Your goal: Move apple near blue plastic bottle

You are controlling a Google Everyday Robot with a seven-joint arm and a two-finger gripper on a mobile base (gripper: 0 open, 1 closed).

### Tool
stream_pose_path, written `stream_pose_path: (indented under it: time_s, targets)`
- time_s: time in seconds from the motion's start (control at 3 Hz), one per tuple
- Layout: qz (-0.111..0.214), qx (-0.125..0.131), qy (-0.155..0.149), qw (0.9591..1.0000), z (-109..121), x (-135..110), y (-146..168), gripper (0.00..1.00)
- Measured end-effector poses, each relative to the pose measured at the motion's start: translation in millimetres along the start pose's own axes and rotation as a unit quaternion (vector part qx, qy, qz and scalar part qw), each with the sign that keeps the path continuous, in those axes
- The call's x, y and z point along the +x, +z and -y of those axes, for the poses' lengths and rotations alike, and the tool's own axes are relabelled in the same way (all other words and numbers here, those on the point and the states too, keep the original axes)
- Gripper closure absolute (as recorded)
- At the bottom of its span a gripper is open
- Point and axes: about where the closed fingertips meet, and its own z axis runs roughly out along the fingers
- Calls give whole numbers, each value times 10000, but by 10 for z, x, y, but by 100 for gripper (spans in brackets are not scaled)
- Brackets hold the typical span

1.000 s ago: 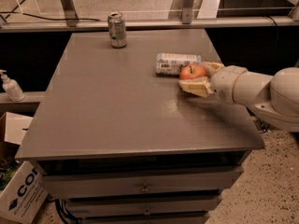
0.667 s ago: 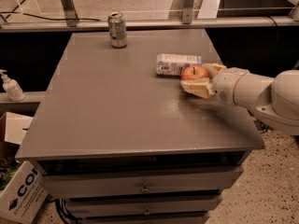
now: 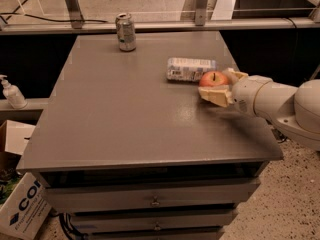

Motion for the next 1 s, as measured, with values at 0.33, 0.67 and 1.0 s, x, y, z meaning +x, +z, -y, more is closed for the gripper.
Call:
stream_pose_path:
  time_s: [0.33, 0.67, 1.0]
  targets:
    - [-10, 26, 30, 10000, 2, 10, -8, 11]
    - [0, 24, 47, 10000, 0, 12, -11, 0]
    - [37, 14, 84, 10000, 0, 6, -29, 0]
